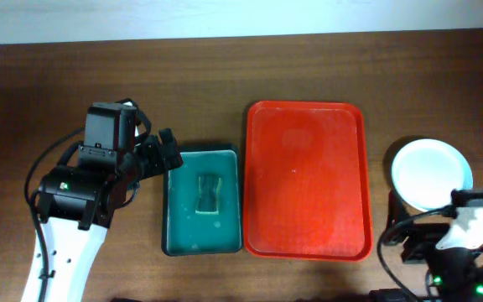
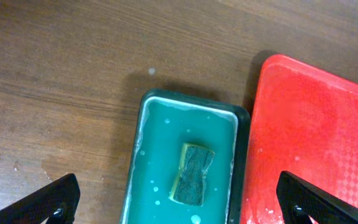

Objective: Clean dirty plates on tray and stack at the side

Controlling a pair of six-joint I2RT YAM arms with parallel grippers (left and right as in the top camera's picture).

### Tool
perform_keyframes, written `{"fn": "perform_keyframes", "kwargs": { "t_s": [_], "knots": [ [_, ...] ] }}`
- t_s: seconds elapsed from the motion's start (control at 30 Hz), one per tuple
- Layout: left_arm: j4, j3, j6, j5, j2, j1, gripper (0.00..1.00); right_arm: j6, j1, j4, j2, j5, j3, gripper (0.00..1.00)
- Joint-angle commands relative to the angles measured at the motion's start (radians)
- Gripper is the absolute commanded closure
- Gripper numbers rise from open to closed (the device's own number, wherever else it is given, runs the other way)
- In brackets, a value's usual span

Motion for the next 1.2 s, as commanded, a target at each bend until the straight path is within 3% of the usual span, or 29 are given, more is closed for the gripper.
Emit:
{"fn": "perform_keyframes", "kwargs": {
  "t_s": [0.0,0.17,0.3,0.4,1.03,1.17],
  "knots": [
    [-0.001,0.012,0.002,0.001,-0.008,0.005,0.01,-0.009,-0.014,0.071,-0.136,0.021,-0.232,0.02],
    [-0.001,0.013,0.002,0.001,-0.008,0.005,0.00,-0.003,-0.014,0.343,-0.364,-0.062,-0.629,0.02],
    [-0.002,0.012,0.002,0.001,-0.008,0.005,0.01,-0.003,-0.014,0.570,-0.380,-0.079,-0.816,0.02],
    [-0.002,0.013,0.002,0.001,-0.008,0.005,0.01,-0.003,-0.014,0.873,-0.380,-0.079,-0.997,0.02],
    [-0.002,0.010,0.002,0.000,-0.009,0.006,0.01,-0.003,-0.014,0.871,-0.380,-0.076,-0.995,0.02],
    [0.008,-0.055,0.005,-0.090,-0.170,0.003,0.01,-0.003,-0.014,0.871,-0.380,-0.076,-0.995,0.02]
  ]
}}
